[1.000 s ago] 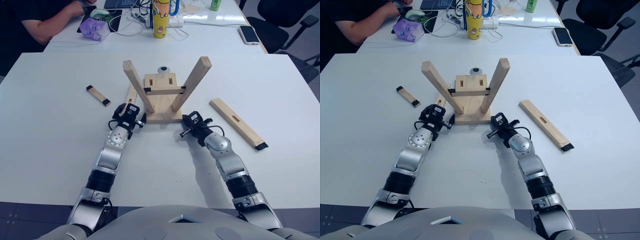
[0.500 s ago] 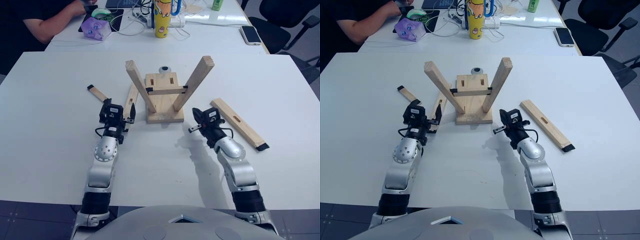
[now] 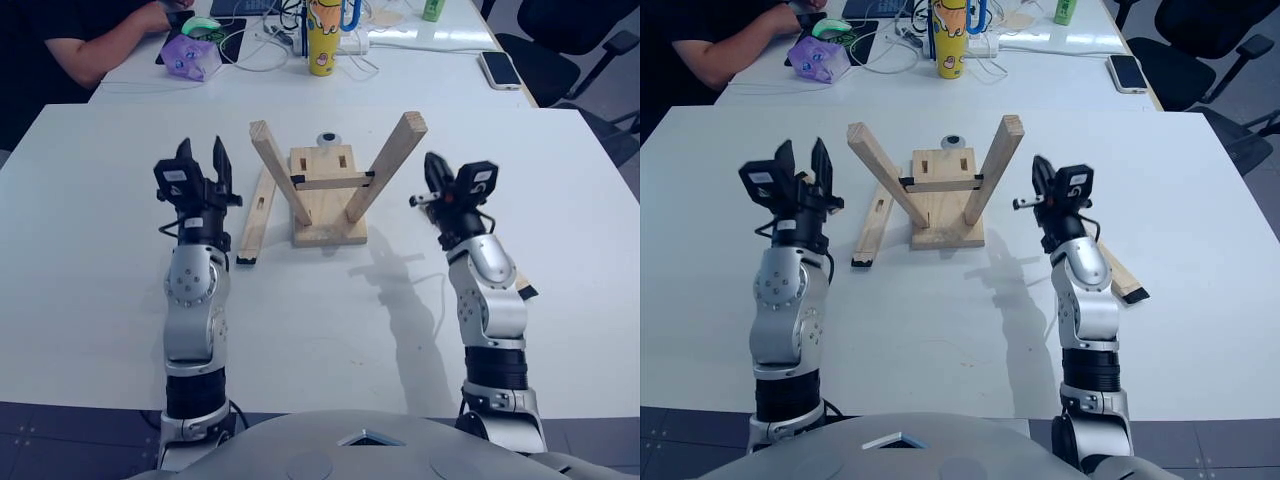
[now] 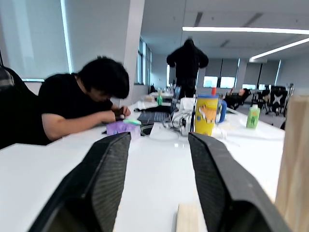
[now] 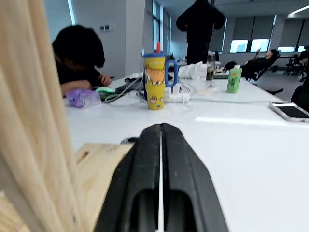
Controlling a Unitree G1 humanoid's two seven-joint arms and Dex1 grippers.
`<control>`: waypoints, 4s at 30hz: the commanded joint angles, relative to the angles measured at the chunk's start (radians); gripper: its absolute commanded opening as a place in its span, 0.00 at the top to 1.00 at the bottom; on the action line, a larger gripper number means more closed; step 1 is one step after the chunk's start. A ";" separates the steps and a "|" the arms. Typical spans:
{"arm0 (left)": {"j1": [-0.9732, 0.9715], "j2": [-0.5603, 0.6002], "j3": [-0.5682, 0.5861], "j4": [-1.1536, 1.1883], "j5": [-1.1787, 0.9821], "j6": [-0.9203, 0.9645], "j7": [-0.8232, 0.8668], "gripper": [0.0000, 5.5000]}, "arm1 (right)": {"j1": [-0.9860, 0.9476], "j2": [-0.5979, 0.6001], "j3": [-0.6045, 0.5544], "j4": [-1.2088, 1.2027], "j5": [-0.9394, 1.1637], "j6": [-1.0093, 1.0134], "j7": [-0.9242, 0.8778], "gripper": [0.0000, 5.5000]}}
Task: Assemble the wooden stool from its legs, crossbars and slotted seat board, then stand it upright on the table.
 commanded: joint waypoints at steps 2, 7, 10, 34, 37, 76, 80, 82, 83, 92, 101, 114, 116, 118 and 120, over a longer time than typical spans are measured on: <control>-0.053 -0.006 -0.007 -0.047 0.011 0.076 0.023 0.78 | -0.076 0.011 -0.038 -0.027 0.026 0.053 -0.068 1.00; -0.037 0.007 0.018 -0.057 0.060 0.078 0.062 0.90 | -0.098 0.001 -0.059 -0.032 0.019 0.055 -0.113 1.00; -0.036 0.014 0.019 -0.055 0.068 0.073 0.059 0.98 | -0.104 -0.002 -0.058 -0.046 0.020 0.049 -0.125 1.00; -0.047 0.057 -0.023 0.003 0.140 0.042 0.048 1.00 | -0.090 -0.039 0.012 -0.038 -0.063 0.004 -0.079 1.00; -0.068 0.047 -0.243 0.091 0.099 0.147 -0.127 1.00 | -0.088 -0.043 0.230 -0.003 -0.118 0.109 0.033 1.00; -0.221 0.456 -0.454 0.454 0.095 0.039 -0.832 1.00 | -0.711 -0.175 0.142 1.325 -0.143 -0.230 0.748 1.00; -0.253 0.453 -0.472 0.540 0.160 0.002 -0.798 1.00 | -0.715 -0.162 0.153 1.363 -0.165 -0.275 0.794 1.00; -0.259 0.461 -0.484 0.573 0.192 -0.011 -0.791 1.00 | -0.708 -0.158 0.154 1.367 -0.170 -0.292 0.810 1.00; -0.260 0.463 -0.486 0.584 0.204 -0.016 -0.789 1.00 | -0.705 -0.155 0.154 1.367 -0.172 -0.300 0.820 1.00; -0.272 0.476 -0.481 0.636 0.258 -0.043 -0.787 1.00 | -0.675 -0.128 0.175 1.334 -0.179 -0.342 0.916 1.00; -0.273 0.470 -0.452 0.642 0.263 -0.039 -0.775 1.00 | -0.651 -0.110 0.206 1.297 -0.193 -0.352 0.931 1.00; -0.289 0.425 -0.428 0.648 0.314 -0.001 -0.677 1.00 | -0.632 -0.078 0.228 1.254 -0.184 -0.344 0.930 1.00; -0.299 0.420 -0.421 0.654 0.320 0.006 -0.663 1.00 | -0.630 -0.081 0.236 1.233 -0.185 -0.331 0.941 1.00; -0.312 0.413 -0.414 0.664 0.327 0.010 -0.647 1.00 | -0.621 -0.099 0.254 1.206 -0.200 -0.316 0.947 1.00; -0.317 0.409 -0.406 0.668 0.329 0.012 -0.637 1.00 | -0.610 -0.119 0.263 1.184 -0.209 -0.307 0.946 1.00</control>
